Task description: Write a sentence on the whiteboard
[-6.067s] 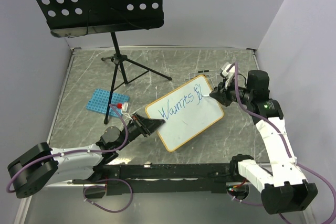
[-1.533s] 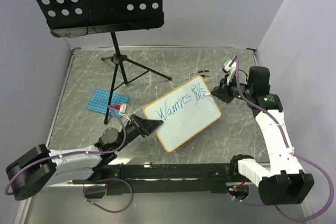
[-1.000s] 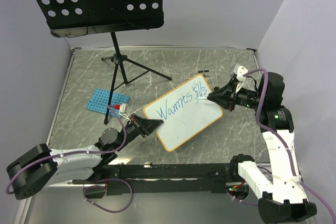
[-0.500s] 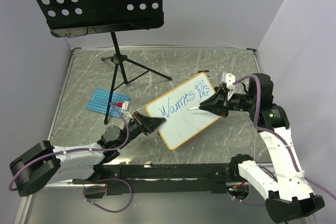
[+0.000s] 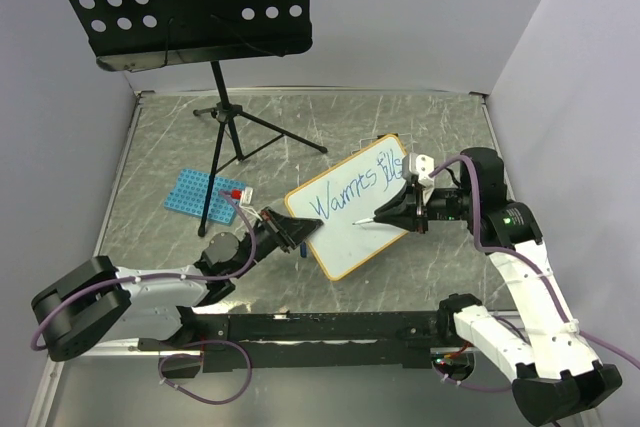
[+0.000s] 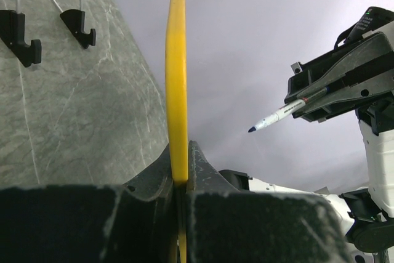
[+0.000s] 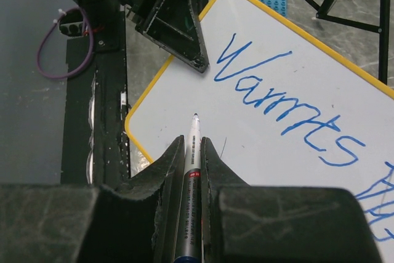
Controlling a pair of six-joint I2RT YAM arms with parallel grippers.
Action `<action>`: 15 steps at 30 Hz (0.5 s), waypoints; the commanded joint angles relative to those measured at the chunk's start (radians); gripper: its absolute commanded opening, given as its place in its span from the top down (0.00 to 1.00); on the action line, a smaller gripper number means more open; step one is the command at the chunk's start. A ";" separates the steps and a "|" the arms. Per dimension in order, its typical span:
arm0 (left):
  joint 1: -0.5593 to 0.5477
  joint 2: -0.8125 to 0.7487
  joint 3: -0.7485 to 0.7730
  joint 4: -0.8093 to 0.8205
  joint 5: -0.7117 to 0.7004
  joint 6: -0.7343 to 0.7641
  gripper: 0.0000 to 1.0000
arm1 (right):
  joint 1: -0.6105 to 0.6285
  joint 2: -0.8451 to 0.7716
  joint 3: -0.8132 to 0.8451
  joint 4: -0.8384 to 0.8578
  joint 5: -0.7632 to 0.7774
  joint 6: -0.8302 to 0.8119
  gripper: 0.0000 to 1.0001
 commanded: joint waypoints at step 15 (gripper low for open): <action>-0.001 -0.014 0.049 0.187 -0.007 -0.024 0.99 | 0.018 -0.018 -0.026 0.043 -0.015 -0.028 1.00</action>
